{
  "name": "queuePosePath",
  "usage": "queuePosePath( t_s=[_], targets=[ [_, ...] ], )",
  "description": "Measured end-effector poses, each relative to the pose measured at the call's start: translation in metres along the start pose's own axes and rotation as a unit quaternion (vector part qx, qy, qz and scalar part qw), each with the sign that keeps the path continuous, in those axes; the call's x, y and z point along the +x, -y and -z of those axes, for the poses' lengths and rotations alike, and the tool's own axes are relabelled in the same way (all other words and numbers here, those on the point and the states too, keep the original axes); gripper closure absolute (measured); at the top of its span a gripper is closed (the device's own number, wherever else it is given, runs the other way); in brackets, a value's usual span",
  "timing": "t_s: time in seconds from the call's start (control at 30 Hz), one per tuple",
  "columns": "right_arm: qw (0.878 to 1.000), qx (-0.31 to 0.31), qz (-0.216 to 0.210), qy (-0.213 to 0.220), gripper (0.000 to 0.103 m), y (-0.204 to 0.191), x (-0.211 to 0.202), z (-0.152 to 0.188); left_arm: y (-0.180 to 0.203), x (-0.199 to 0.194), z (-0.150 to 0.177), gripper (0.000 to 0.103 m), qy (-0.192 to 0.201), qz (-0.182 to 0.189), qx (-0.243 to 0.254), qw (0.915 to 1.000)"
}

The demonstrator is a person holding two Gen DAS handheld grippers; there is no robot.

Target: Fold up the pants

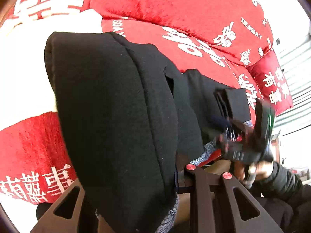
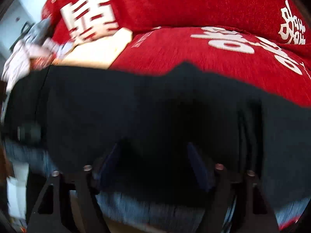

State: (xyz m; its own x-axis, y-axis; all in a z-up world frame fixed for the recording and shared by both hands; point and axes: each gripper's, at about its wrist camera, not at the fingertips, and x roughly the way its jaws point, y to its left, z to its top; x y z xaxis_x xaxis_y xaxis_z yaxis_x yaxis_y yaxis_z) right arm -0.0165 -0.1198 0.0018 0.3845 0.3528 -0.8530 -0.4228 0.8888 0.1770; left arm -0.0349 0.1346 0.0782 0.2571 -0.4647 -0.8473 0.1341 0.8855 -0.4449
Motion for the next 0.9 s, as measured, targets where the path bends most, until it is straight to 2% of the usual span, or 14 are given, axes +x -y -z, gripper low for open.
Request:
queuePosePath(
  t_s=[0.03,0.1,0.17,0.23,0.33,0.37,0.4,0.43,0.47,0.57,0.67,0.8,0.87,0.9],
  targets=[
    [1.000,-0.002,-0.006,-0.012,0.023,-0.002,0.000,0.009,0.007,-0.004,-0.001,0.077,0.002,-0.001,0.003,1.0000],
    [1.000,-0.029,-0.002,-0.001,0.023,-0.005,-0.011,0.032,0.019,-0.012,-0.004,0.077,0.010,0.005,0.008,0.9999],
    [0.999,-0.042,-0.008,-0.011,0.023,-0.003,-0.019,0.039,0.036,-0.022,-0.008,0.077,0.020,0.009,0.020,0.9996],
    [0.999,-0.026,-0.031,-0.007,0.023,0.004,-0.030,0.035,0.057,-0.026,-0.011,0.077,0.024,0.003,0.037,0.9990],
    [0.997,0.018,-0.065,0.034,0.023,0.020,-0.041,0.026,0.085,-0.024,-0.019,0.077,0.027,-0.010,0.056,0.9980],
    [0.996,0.031,-0.078,0.020,0.021,0.024,-0.032,0.024,0.091,-0.024,-0.021,0.077,0.026,-0.010,0.058,0.9979],
    [0.994,0.046,-0.093,-0.019,0.020,0.031,-0.012,0.023,0.100,-0.024,-0.024,0.077,0.026,-0.009,0.063,0.9976],
    [0.995,0.039,-0.091,-0.011,0.020,0.031,-0.008,0.023,0.105,-0.023,-0.026,0.077,0.025,-0.010,0.066,0.9975],
    [0.996,0.016,-0.084,0.005,0.019,0.027,-0.011,0.021,0.113,-0.021,-0.028,0.077,0.025,-0.014,0.070,0.9971],
    [0.998,-0.021,-0.058,-0.016,0.019,0.020,-0.018,0.013,0.140,-0.018,-0.033,0.077,0.023,-0.026,0.089,0.9954],
    [0.999,-0.024,-0.030,0.027,0.019,0.033,-0.045,0.010,0.163,-0.015,-0.036,0.078,0.021,-0.033,0.109,0.9933],
    [0.997,0.012,0.039,0.067,0.019,0.078,-0.076,-0.001,0.180,-0.005,-0.040,0.078,0.010,-0.038,0.115,0.9926],
    [0.993,0.049,0.088,0.066,0.019,0.105,-0.076,-0.004,0.191,0.001,-0.043,0.078,0.007,-0.036,0.114,0.9928],
    [0.992,0.065,0.097,0.057,0.019,0.114,-0.070,-0.005,0.198,0.004,-0.045,0.078,0.006,-0.034,0.116,0.9927]
  ],
)
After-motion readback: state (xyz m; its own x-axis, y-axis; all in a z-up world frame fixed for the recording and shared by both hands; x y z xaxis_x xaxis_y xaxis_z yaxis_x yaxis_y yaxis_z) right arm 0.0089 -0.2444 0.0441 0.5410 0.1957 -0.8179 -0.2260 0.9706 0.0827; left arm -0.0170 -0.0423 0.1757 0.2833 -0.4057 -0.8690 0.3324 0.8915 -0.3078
